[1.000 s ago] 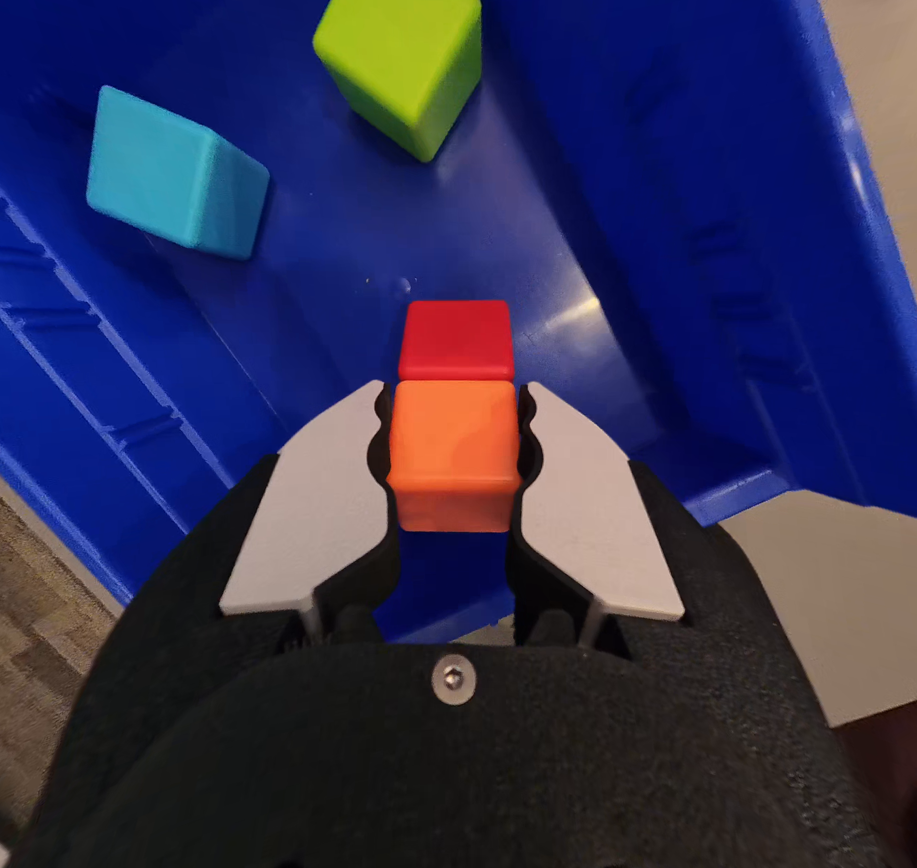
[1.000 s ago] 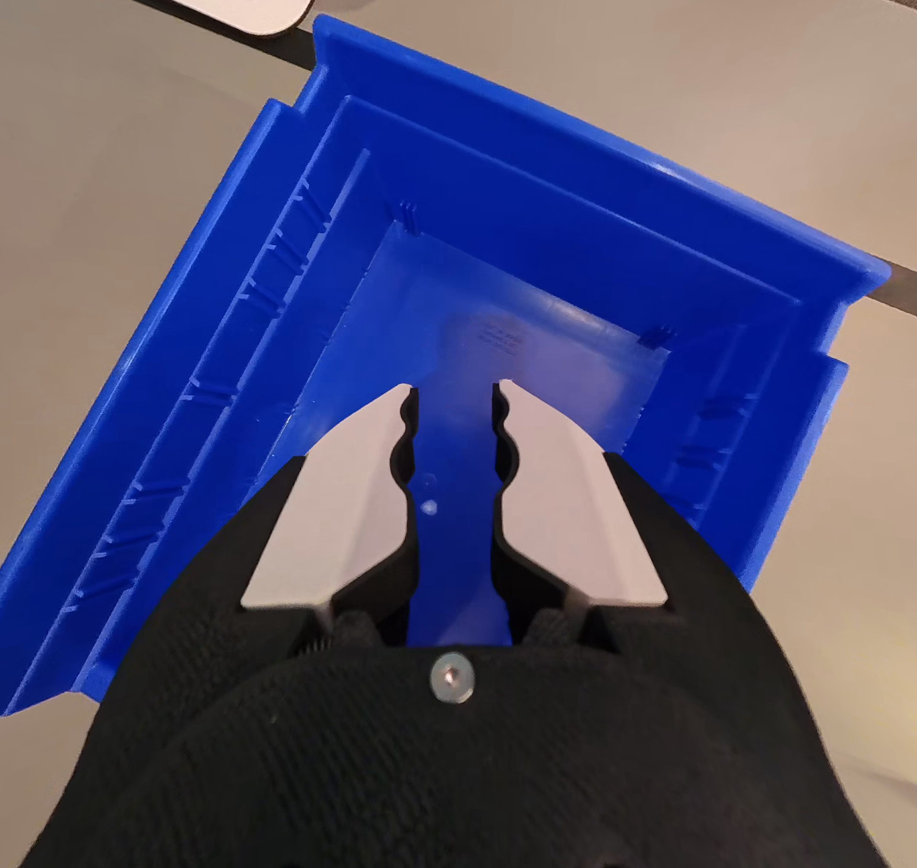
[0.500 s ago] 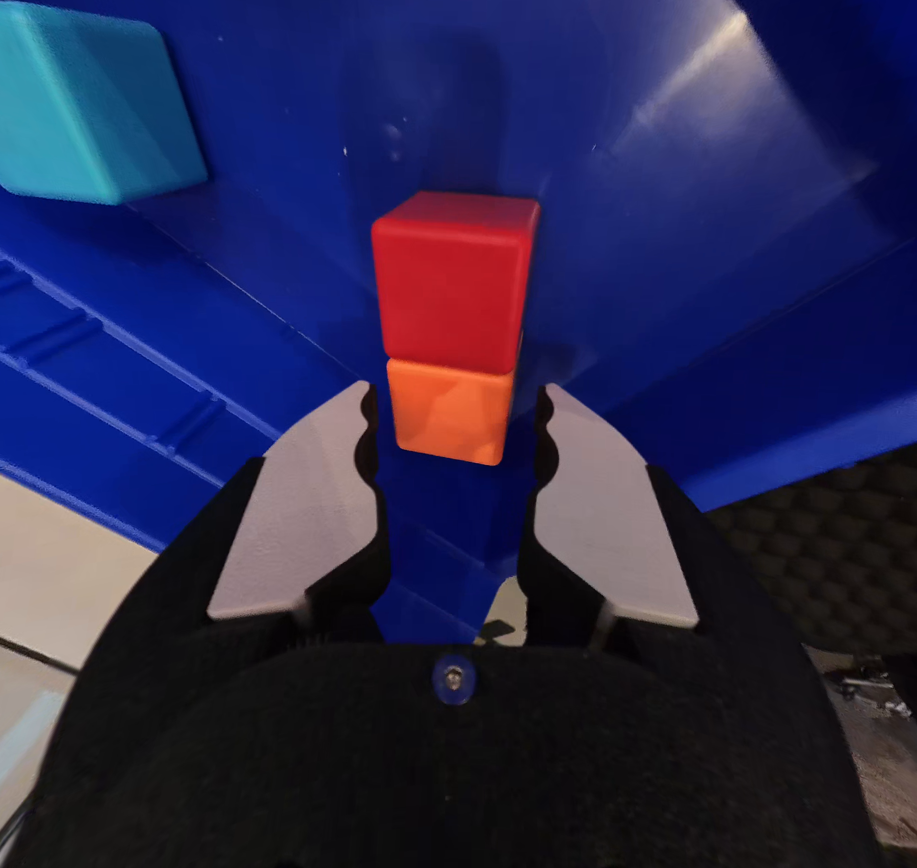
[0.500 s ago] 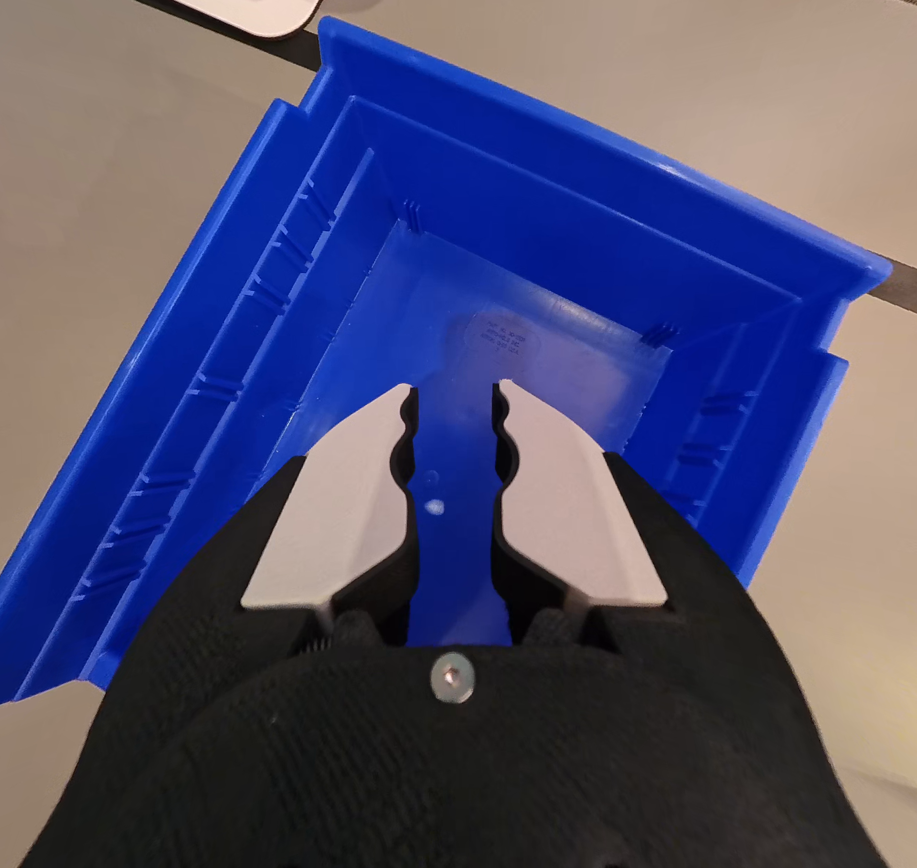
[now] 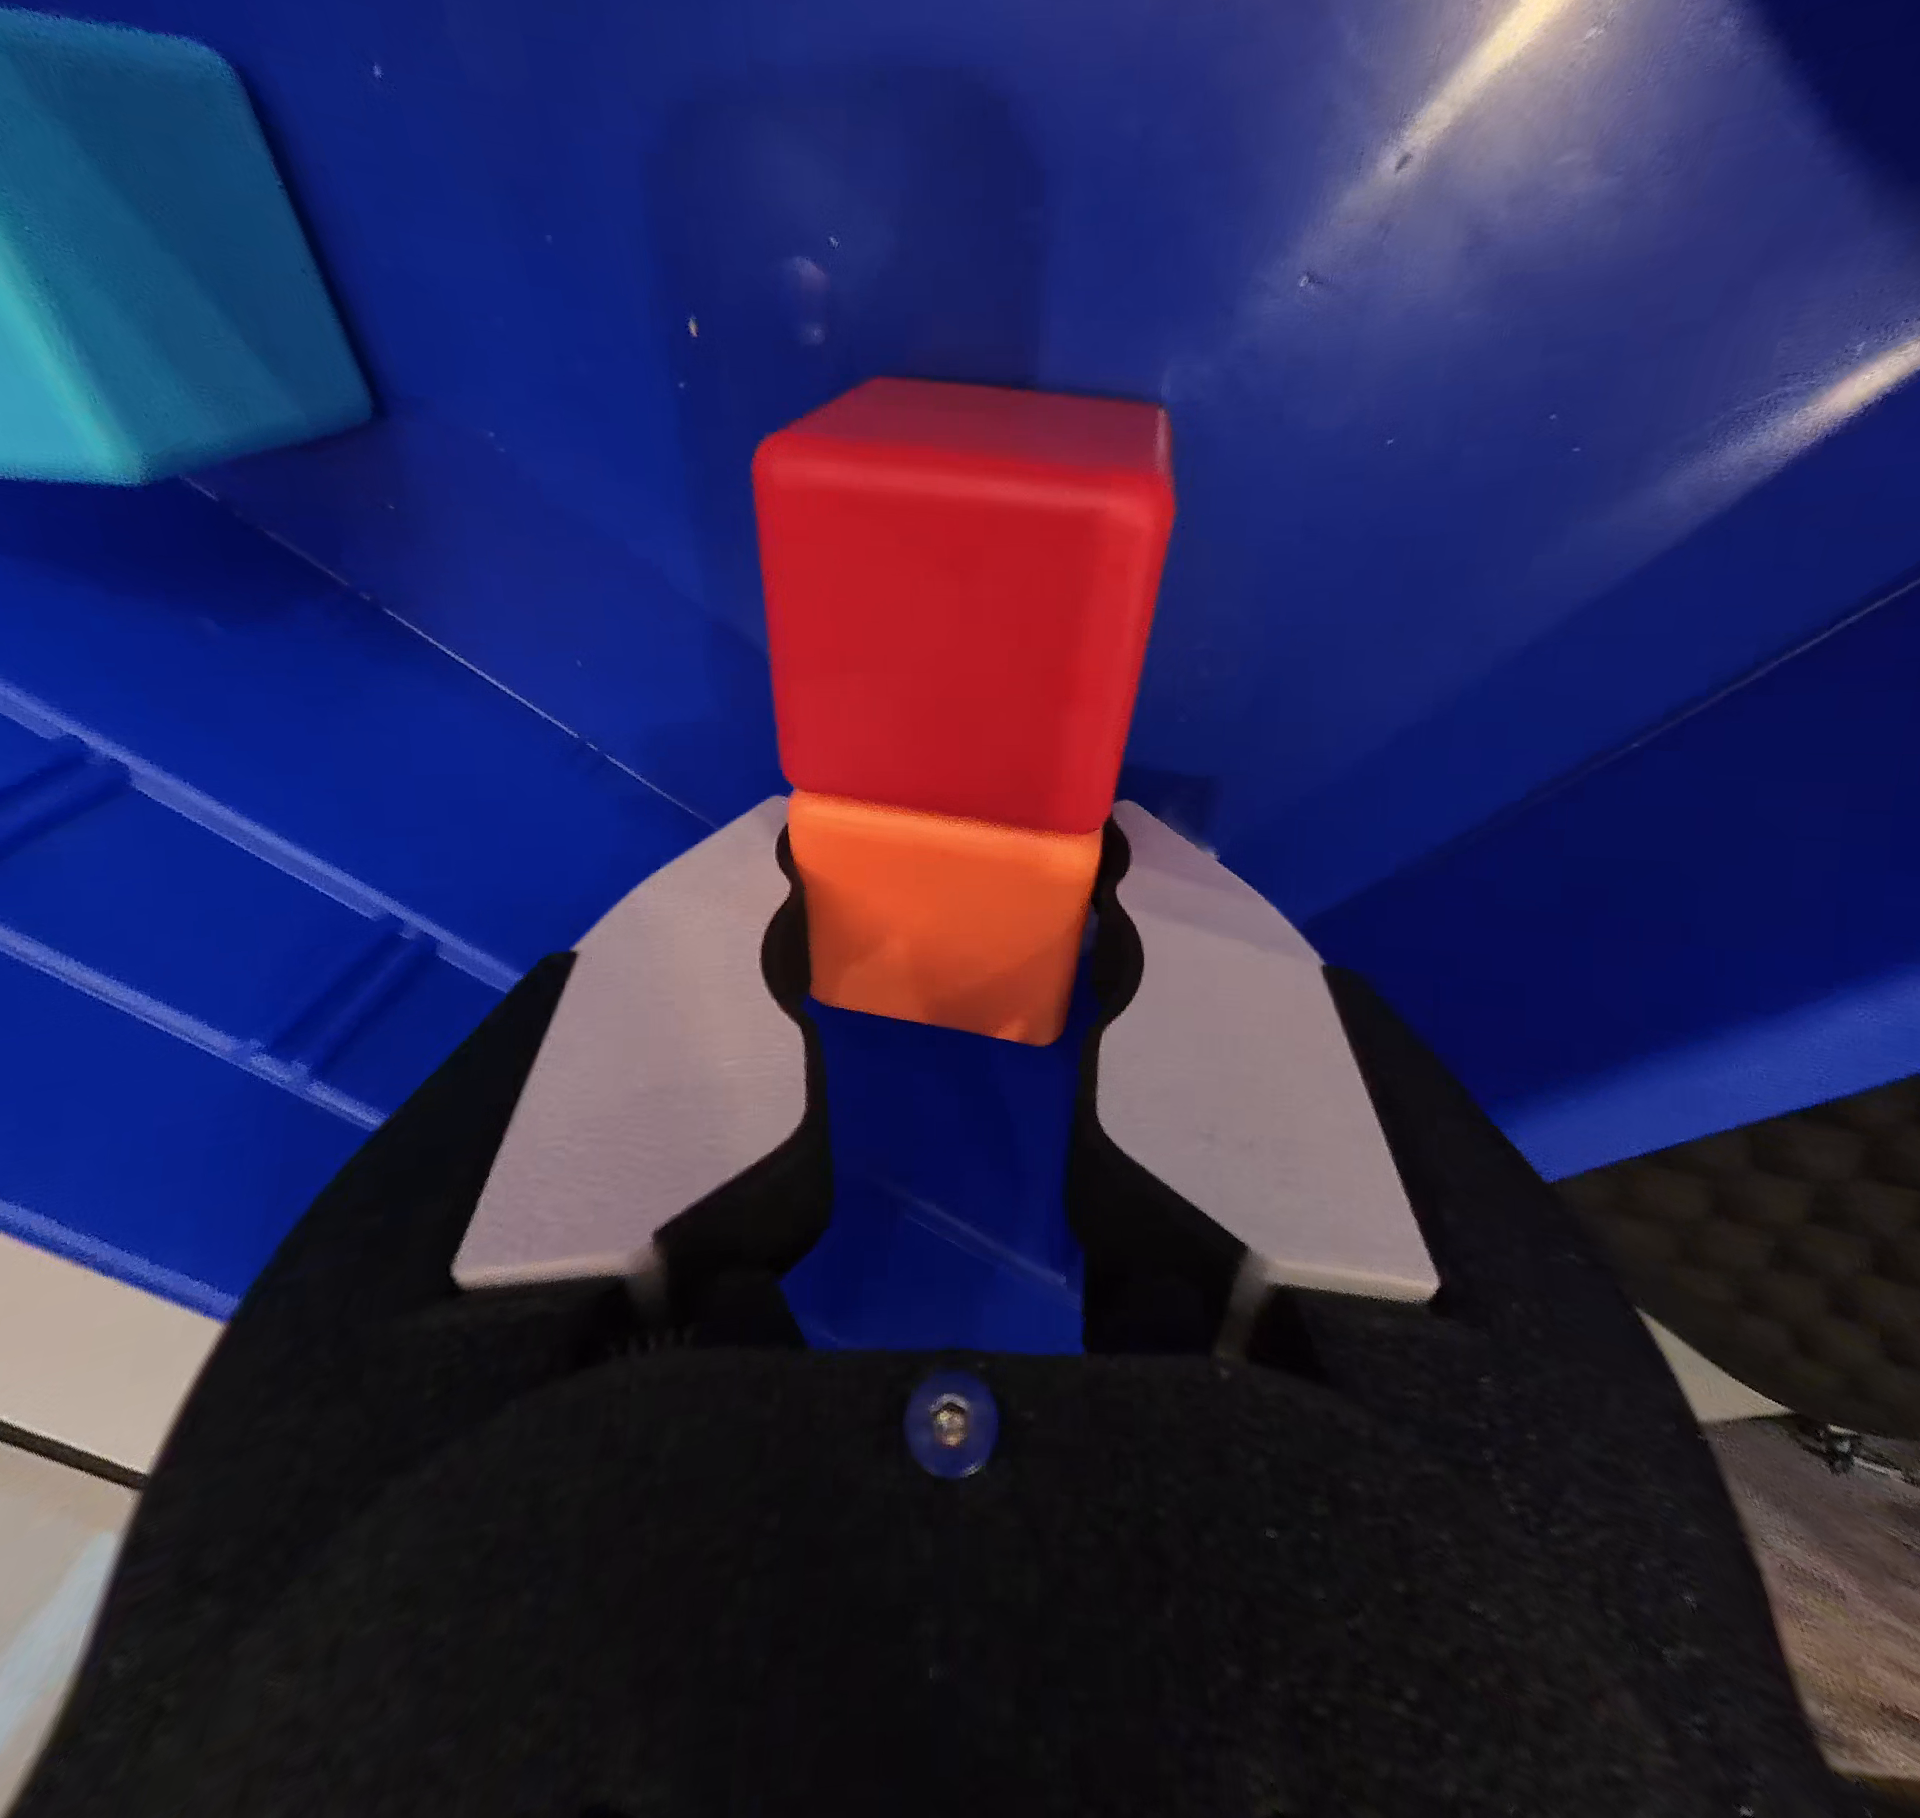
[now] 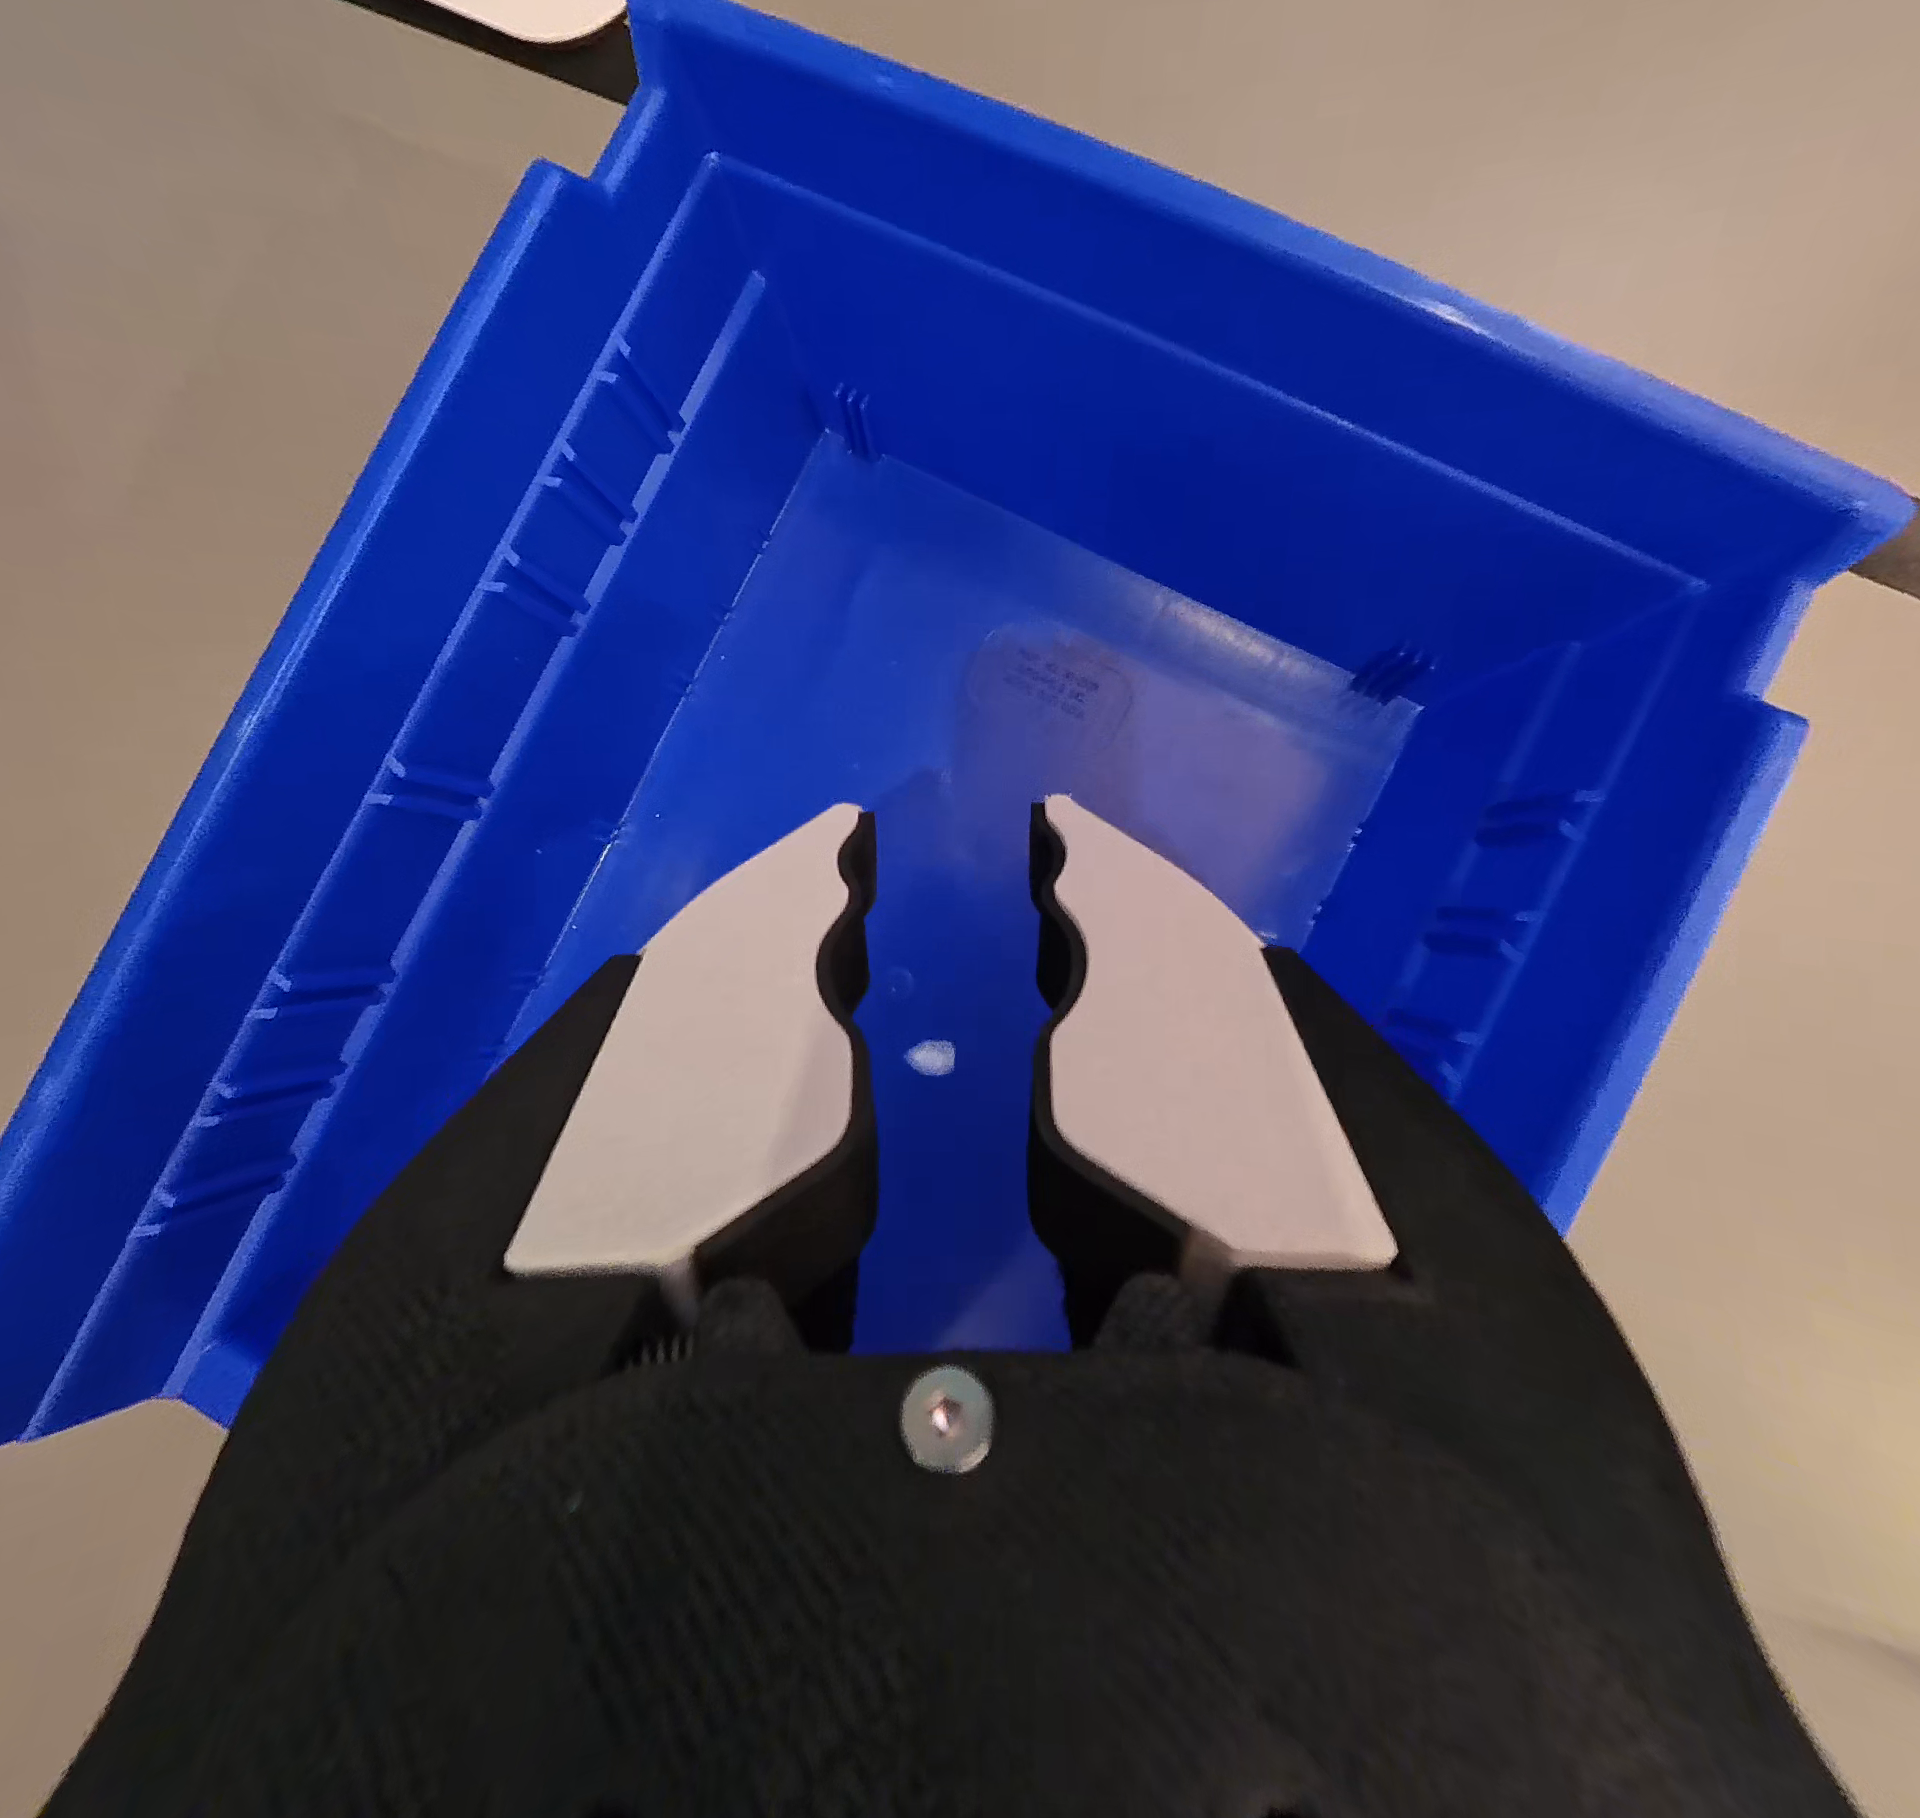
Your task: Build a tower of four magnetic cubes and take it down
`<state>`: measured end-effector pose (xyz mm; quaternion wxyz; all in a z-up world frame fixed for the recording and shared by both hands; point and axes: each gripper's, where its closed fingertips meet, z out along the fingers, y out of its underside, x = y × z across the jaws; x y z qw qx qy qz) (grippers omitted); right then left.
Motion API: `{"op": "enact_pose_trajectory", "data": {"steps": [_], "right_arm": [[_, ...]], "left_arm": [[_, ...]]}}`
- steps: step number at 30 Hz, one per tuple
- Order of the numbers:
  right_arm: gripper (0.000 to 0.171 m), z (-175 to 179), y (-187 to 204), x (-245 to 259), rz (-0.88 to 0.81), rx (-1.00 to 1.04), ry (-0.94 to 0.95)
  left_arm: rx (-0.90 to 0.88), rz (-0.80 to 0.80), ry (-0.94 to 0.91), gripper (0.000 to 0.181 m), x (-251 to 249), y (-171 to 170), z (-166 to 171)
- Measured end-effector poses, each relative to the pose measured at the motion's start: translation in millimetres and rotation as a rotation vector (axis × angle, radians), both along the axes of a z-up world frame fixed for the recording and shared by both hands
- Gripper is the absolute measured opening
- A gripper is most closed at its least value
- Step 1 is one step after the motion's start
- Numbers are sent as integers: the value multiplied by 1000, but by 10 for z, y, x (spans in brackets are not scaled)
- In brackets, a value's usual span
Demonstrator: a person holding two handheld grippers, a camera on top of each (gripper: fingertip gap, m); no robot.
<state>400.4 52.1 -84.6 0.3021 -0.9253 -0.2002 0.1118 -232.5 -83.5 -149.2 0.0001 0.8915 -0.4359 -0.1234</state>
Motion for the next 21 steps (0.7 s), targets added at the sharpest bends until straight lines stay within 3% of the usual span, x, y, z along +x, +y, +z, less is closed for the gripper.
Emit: {"op": "enact_pose_trajectory", "data": {"steps": [8,11,14,21], "right_arm": [[31,-24,-14,-6,4,-12,-7],[31,-44,-19,-7,7,-21,-8],[31,-66,-27,-9,11,-30,-12],[31,-84,-30,-31,19,-37,-12]], "left_arm": [[-21,6,-50,51,51,-18,5],[-44,3,-46,62,58,-58,-20],[-29,-2,-60,51,82,-25,-8],[-7,-37,-78,50,163,-1,22]]}}
